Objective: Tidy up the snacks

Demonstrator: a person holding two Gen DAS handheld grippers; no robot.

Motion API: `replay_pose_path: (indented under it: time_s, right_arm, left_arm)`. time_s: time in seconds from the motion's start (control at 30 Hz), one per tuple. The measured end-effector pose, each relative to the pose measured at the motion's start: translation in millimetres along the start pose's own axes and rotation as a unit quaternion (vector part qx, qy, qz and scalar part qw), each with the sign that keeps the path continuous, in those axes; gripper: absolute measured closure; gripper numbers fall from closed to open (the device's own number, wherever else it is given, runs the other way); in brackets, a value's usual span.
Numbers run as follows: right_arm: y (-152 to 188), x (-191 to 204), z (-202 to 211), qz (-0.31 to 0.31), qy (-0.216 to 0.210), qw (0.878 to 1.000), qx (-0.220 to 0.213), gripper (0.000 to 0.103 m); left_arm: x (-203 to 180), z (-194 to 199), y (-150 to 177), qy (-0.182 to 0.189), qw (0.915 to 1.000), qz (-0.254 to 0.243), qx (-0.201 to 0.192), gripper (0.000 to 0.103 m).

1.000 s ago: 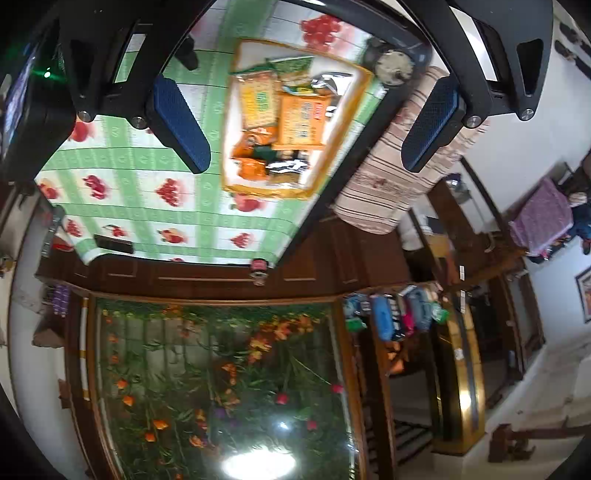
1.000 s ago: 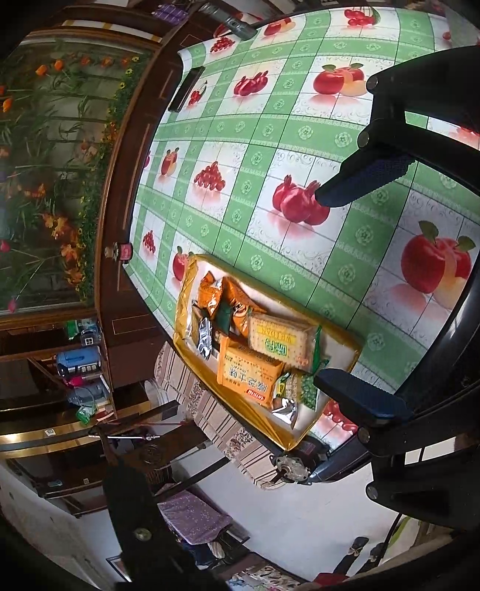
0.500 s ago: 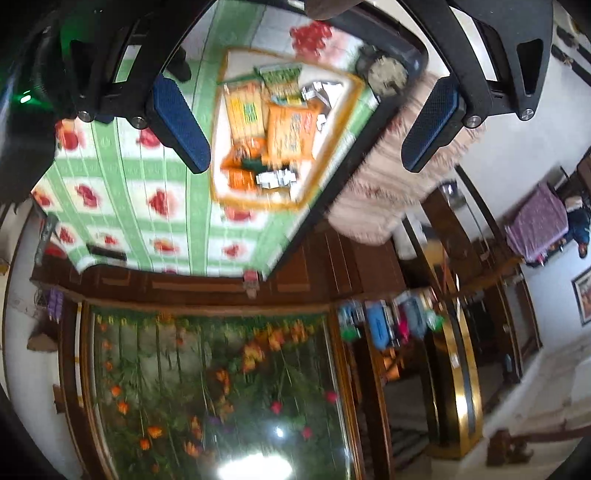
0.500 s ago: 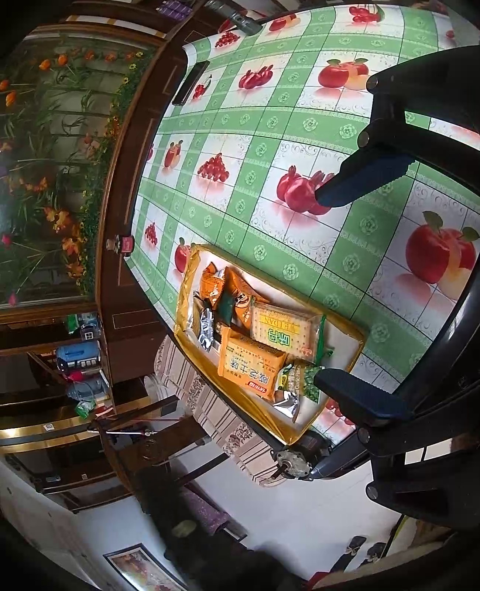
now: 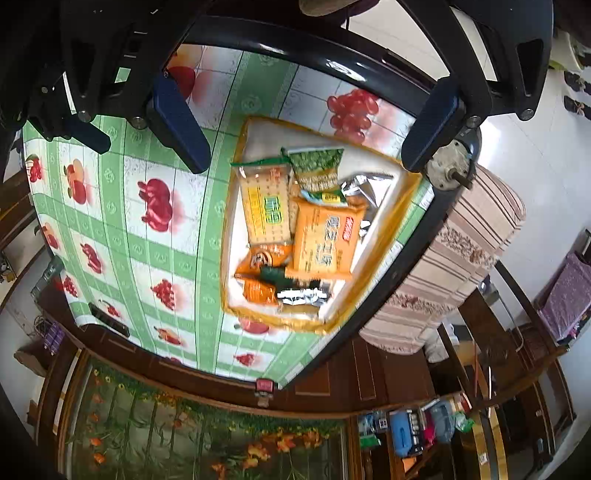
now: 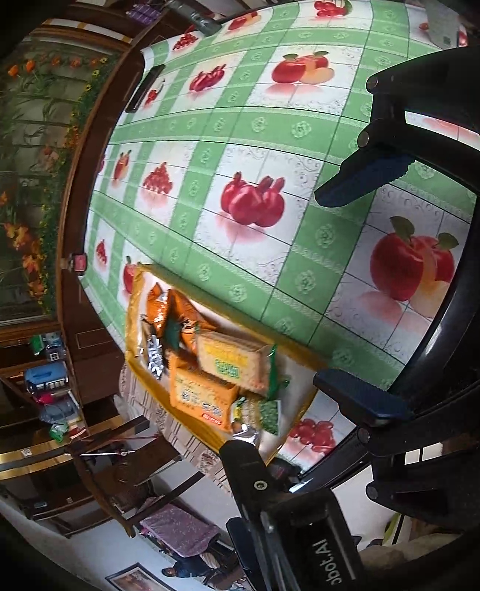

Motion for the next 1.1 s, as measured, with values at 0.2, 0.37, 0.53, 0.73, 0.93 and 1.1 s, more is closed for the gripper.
replay_pose_path:
  time_s: [0.2, 0.37, 0.53, 0.73, 0.93, 1.1]
  right_arm:
    - [6.4, 2.6, -8.2, -0.003, 0.000, 1.000, 0.014, 0.012]
    - [6.3, 8.5, -11.1, 0.000, 0.001, 1.000, 0.018, 0.012]
    - [3.0, 15.0, -13.7, 0.002, 0.005, 1.000, 0.020, 0.012]
    - [-2.1, 22.2, -17.8, 0.006, 0.009, 1.000, 0.023, 0.012]
    - [-7.6, 31.5, -23.4, 0.012, 0.011, 1.000, 0.026, 0.012]
    - [-10.7, 37.7, -28.8, 0.015, 0.012, 0.999, 0.029, 0.012]
  left_arm:
    - [2.6, -12.2, 3.2, -0.005, 0.9997, -0.012, 0.021, 0.000]
    - [4.5, -15.8, 2.9, 0.002, 0.9995, -0.019, 0.025, 0.000]
    - [9.9, -21.9, 0.1, 0.012, 0.9992, -0.017, 0.033, 0.000]
    - [16.3, -28.7, -4.0, 0.021, 0.9989, -0.015, 0.039, 0.000]
    - [22.8, -34.9, -8.6, 0.028, 0.9986, -0.015, 0.043, 0.000]
    - [27.0, -41.4, -10.9, 0.031, 0.9981, -0.016, 0.050, 0.000]
Point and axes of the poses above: each gripper's, at about its wrist camera, not at the fingertips, and z roughly against the way its jaws point, x to its left, y to its underside, the point moved 7 cm from there along -z, roughly the way its jaws point, and after that the axes turned 3 degrees about x, right-handed, at the moved point
